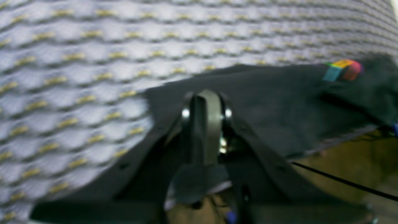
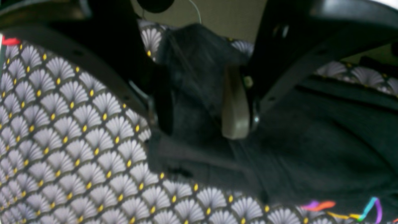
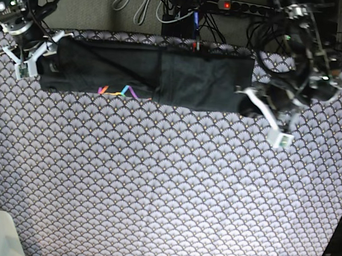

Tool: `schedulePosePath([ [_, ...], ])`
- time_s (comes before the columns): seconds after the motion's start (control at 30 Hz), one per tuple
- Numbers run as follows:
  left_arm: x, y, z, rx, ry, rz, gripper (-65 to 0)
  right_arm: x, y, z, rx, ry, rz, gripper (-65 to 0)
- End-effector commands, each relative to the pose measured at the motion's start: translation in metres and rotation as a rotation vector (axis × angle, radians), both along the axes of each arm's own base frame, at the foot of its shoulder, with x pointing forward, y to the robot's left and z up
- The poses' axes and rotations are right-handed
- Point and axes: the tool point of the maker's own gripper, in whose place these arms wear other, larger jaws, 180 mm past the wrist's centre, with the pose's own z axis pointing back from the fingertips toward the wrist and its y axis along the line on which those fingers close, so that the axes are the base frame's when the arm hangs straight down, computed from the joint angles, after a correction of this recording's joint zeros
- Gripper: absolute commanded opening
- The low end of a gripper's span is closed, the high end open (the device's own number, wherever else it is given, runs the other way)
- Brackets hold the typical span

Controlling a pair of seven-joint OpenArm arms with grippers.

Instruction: Fold the T-shirt properly

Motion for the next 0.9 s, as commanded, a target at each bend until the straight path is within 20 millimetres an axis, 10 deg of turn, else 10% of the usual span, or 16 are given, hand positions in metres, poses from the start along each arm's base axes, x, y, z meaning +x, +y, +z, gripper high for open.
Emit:
schedulePosePath([
  [0.0,0.003,0.008,0.008,0.005,-0.033,0.013,-59.3,0.005,-0.001,0.01,-0.003,-0.039,0.006,-37.5],
  [0.27,-0.006,0.055,0.007,0.06,-0.019,0.122,-59.3,0.016,-0.015,0.0,0.02,-0.034,-0.043,-37.5],
  [0.87,-0.007,0.057,0.007,0.059,-0.022,0.127,-59.3,0.004,-0.047,-0.041,0.029,0.123,-0.115,-37.5],
])
